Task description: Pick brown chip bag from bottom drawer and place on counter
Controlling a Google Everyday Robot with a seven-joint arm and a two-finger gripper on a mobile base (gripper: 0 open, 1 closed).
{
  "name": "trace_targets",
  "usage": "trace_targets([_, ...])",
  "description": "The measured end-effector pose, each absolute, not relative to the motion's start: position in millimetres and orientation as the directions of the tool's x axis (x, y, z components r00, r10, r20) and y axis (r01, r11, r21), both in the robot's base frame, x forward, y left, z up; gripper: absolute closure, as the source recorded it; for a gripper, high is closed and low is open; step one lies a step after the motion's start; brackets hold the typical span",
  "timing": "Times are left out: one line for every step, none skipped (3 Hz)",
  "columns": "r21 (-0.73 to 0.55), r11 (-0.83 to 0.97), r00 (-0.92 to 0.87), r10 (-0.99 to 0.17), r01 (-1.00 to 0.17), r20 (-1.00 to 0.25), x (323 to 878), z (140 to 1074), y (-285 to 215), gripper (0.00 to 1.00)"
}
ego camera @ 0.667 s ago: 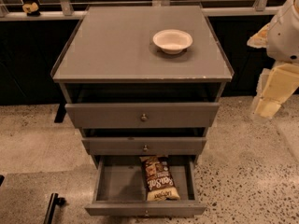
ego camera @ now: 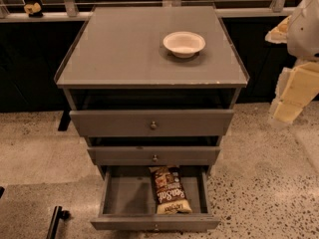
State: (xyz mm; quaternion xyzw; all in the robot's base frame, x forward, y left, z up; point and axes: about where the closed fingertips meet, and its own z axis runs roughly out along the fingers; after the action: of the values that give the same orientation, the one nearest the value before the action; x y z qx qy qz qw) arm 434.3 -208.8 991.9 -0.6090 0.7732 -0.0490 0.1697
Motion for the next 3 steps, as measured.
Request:
trace_targets([-0.312,0.257,-0.18,-0.95,-0.915,-0.256,409,1016,-190,0.0])
trace_targets([-0.313,0.313,-0.197,-0.915,-0.897,-0.352,375,1024,-158,0.0])
trace_targets([-0.312,0.327,-0.199,-0.904,-0.892,-0.378,366,1005,-111,0.0])
